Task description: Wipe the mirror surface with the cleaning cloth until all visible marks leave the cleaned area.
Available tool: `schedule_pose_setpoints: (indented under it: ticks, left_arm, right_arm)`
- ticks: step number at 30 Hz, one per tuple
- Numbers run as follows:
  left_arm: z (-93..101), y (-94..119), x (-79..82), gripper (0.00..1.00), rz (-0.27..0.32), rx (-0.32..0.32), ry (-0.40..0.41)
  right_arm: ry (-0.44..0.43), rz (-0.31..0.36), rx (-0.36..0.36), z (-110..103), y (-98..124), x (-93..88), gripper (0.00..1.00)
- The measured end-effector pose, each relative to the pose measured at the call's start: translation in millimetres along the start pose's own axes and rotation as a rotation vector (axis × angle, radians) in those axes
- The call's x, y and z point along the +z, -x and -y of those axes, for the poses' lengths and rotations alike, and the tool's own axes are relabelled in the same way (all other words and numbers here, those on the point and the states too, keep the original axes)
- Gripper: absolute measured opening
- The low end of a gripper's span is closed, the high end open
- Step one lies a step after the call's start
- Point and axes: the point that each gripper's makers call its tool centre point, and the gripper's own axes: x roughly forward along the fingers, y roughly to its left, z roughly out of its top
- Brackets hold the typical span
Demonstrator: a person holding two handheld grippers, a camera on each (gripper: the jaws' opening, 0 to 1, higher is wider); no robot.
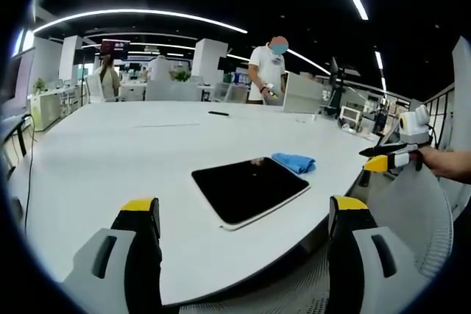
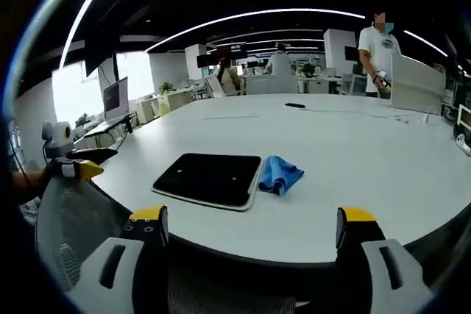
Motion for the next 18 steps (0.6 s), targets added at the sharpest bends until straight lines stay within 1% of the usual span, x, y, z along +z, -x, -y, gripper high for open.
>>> schedule_pose_setpoints:
  ticks: [2, 5, 9, 12, 14, 16, 18]
  left_arm:
    - [0.1, 0.0, 0.2, 0.94, 0.001, 0.0, 0.0]
    - [-1.1, 0.1, 0.9, 0.98, 0.004, 0.009, -0.003]
    - [-0.7, 0.1, 0.6, 0.97, 0.002, 0.008, -0.002]
    - [-1.0, 0.3, 1.5, 0.97, 0.009, 0.01, -0.002]
    - [-0.9, 0.7, 3.1, 0.97, 0.019, 0.011, -0.002]
    - [-1.3, 1.2, 4.5, 0.97, 0.029, 0.014, 0.0]
    - [-1.3, 1.2, 5.3, 0.97, 0.034, 0.015, -0.001]
  right_arm:
    - [0.007, -0.001, -0.001, -0.4, 0.5, 0.1, 0.95]
    - [0.0, 0.004, 0.0, -0.7, 1.5, 1.1, 0.95]
    - [-0.008, 0.0, 0.0, -0.3, 1.7, 0.7, 0.95]
    - [-0.02, 0.014, 0.003, -0.2, 2.6, 3.4, 0.95]
    - [-0.011, 0.019, 0.002, -0.6, 3.2, 4.2, 0.94]
    - [0.016, 0.033, -0.008, 0.0, 4.3, 6.8, 0.93]
    - [0.012, 0.029, -0.006, 0.2, 3.4, 6.2, 0.93]
